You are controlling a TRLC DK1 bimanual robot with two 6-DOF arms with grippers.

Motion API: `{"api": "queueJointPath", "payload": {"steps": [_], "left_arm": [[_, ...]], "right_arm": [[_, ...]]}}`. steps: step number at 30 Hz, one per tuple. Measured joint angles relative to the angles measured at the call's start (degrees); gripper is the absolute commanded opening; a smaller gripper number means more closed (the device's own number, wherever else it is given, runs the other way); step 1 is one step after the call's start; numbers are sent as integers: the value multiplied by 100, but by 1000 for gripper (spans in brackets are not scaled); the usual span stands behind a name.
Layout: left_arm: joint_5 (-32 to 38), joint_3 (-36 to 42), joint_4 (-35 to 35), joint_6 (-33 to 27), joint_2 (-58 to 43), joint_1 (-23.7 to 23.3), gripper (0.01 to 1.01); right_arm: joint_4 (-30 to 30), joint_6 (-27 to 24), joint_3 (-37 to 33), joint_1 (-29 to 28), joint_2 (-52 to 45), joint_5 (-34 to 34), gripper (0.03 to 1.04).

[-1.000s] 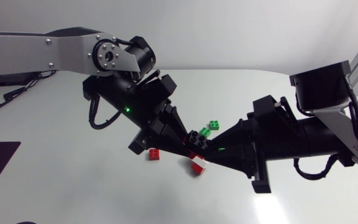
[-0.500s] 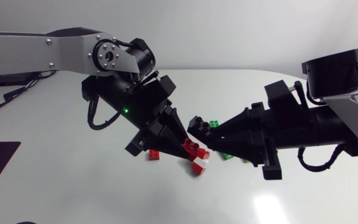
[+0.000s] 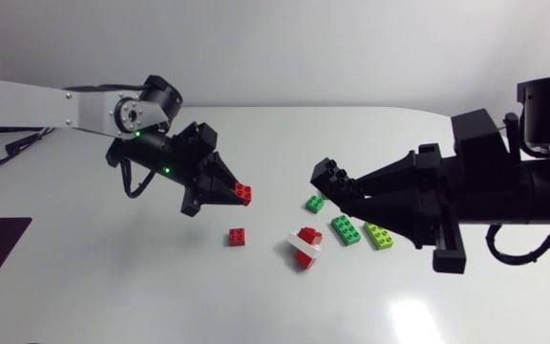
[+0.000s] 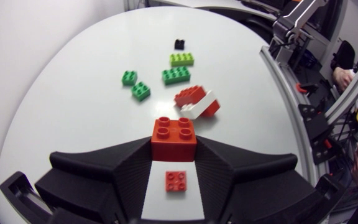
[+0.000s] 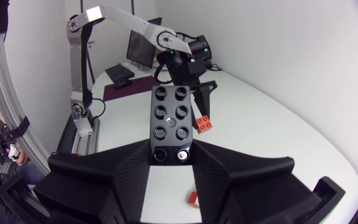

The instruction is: Separate the duplo bricks

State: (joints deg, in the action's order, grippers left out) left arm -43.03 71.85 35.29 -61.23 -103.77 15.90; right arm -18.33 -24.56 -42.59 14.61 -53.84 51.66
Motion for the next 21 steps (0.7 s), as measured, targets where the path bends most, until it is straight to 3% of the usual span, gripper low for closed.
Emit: {"api": "queueJointPath", "payload": {"steps": [4, 10, 21], "left_arm": [[306, -535, -905, 267, -223, -188, 351], [444, -929, -1711, 588, -282, -356, 351], [601, -1182, -2428, 739, -699, -466, 354]], "right_arm": [[-101, 15, 28, 0, 74, -68, 318], [-114, 15, 33, 13, 94, -133, 318], [-122, 103, 33, 343, 94, -446, 318]]}}
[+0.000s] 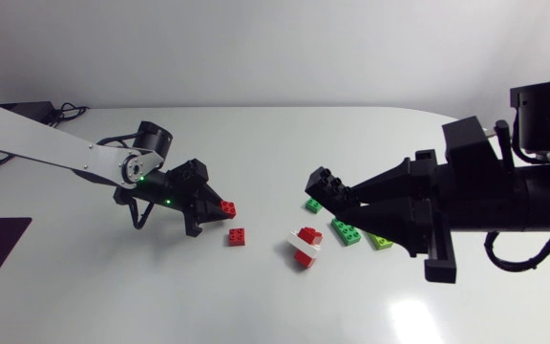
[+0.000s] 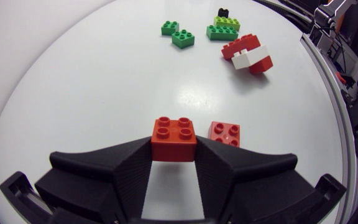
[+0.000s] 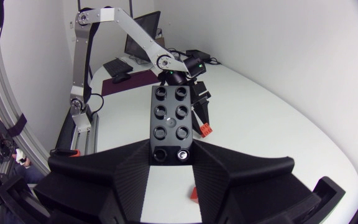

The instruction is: Separate the duplo bricks

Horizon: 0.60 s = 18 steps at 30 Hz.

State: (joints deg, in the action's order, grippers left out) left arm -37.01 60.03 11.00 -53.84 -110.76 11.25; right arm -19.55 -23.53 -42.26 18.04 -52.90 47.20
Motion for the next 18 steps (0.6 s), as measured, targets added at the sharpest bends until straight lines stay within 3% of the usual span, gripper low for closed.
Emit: {"api": "queueJointPath", "payload": {"steps": [15, 18], "left_arm": [[-4, -254, -487, 103, -295, -33, 385], [-7, -289, -590, 105, -299, -37, 511]], "right_arm": [[17, -164, 195, 160, -105, -962, 318], [15, -356, 363, 118, -160, -1180, 318]]}}
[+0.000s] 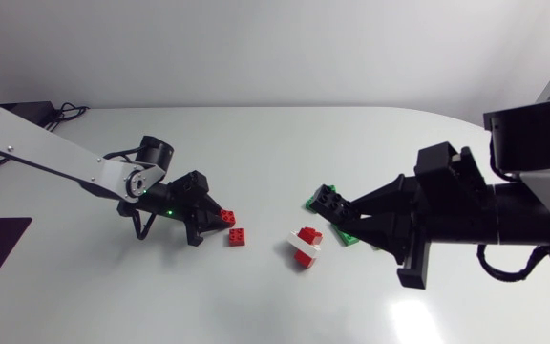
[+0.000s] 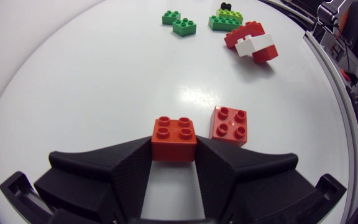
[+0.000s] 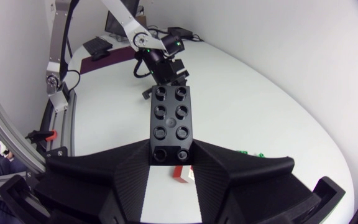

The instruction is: Separate the duplo bricks

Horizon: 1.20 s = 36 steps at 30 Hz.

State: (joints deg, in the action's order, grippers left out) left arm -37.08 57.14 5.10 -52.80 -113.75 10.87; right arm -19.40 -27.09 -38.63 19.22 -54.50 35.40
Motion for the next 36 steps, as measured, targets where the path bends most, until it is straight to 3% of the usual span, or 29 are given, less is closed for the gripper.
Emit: {"api": "queueJointPath", "payload": {"steps": [2, 7, 10, 22, 36], "left_arm": [[4, -26, -28, 0, 0, 0, 644], [2, -144, -26, -4, -37, -44, 849], [9, -144, -39, -2, -22, -98, 908], [50, 4, 726, 289, 1167, -179, 949], [96, 807, 2050, 1222, 1609, 1263, 949]], "right_arm": [[-2, -131, 133, -55, -11, -142, 318], [-22, -459, 402, -345, -11, -363, 318], [-72, -673, 564, -544, -11, -481, 320], [199, -1158, 1327, -612, -328, -1322, 320], [940, -1353, 1950, -682, -1054, -1856, 330]]}}
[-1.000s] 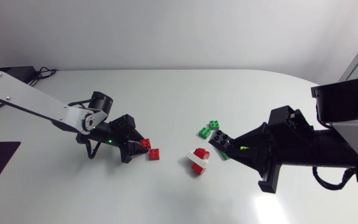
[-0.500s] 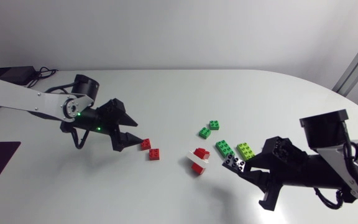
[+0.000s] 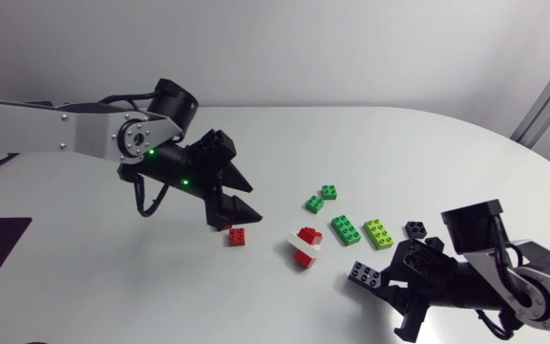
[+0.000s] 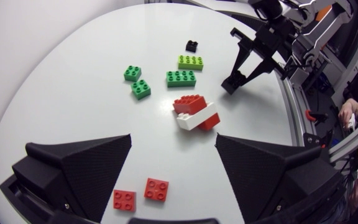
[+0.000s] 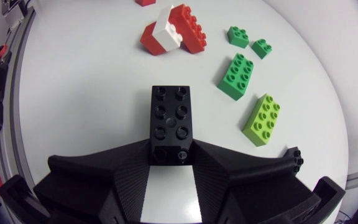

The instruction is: Separate the duplo bricks

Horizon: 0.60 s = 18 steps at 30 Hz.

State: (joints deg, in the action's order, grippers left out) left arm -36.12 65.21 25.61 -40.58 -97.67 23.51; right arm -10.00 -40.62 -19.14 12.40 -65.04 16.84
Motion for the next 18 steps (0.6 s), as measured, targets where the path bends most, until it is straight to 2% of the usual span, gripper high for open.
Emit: {"api": "queueJointPath", "payload": {"steps": [5, 13, 15, 18], "left_arm": [[271, 372, 170, 555, -120, 358, 949], [754, 638, 289, 1137, -354, 848, 949], [815, 638, 308, 1222, -398, 949, 949], [938, 638, 313, 1340, -470, 1049, 949]], "right_arm": [[271, -59, 155, 87, -304, -254, 333], [555, -59, 181, 188, -505, -254, 351], [592, -59, 181, 188, -531, -256, 449], [590, -59, 181, 188, -531, -295, 692]]}}
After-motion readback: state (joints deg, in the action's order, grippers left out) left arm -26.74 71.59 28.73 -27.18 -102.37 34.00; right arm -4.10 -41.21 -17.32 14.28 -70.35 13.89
